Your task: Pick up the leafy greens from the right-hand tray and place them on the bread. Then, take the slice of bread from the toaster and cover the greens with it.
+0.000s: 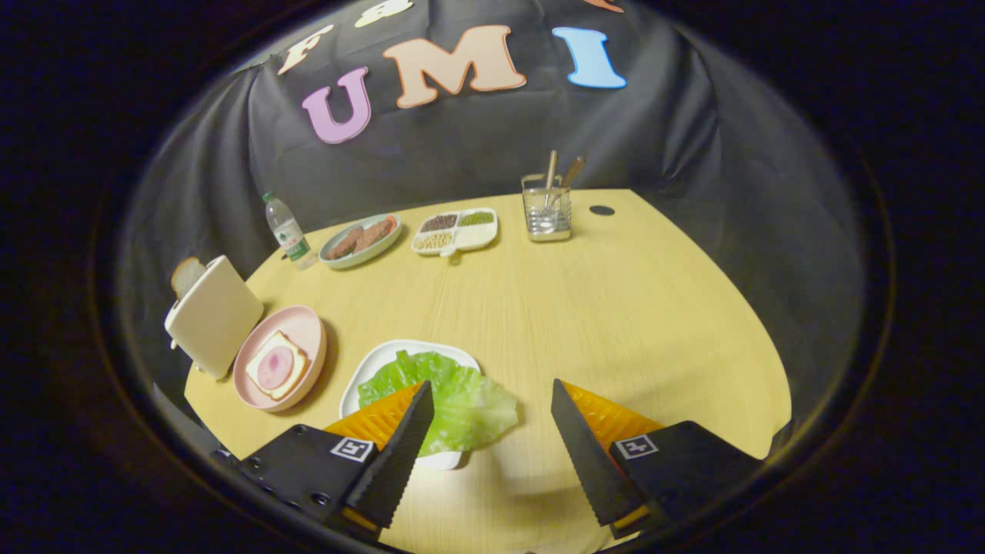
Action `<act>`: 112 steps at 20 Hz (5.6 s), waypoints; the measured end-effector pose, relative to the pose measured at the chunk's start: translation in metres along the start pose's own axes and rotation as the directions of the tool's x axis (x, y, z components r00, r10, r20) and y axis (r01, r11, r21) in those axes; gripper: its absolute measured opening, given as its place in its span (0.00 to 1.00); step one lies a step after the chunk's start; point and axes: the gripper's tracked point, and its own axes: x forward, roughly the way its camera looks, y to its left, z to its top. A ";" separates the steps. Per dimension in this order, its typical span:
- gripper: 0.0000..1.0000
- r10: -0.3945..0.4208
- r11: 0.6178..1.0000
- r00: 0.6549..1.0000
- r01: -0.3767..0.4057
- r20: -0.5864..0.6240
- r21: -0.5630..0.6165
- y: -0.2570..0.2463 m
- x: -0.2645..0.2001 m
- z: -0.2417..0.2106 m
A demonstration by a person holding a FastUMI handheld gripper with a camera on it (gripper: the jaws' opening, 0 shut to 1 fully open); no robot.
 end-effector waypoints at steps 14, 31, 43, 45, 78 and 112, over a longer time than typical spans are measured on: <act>0.66 0.069 0.997 0.985 -0.063 -0.157 0.046 0.011 0.038 -0.028; 0.05 0.107 0.993 0.993 -0.110 -0.059 -0.044 0.046 -0.007 0.018; 0.03 0.459 0.888 0.888 -0.459 0.016 0.018 0.202 -0.062 0.068; 0.03 0.516 0.854 0.855 -0.518 0.042 0.051 0.231 -0.064 0.076; 0.83 0.345 0.938 0.923 -0.336 -0.167 0.082 0.246 0.027 -0.005; 0.98 0.304 0.933 0.943 -0.323 -0.136 -0.156 0.549 -0.008 0.120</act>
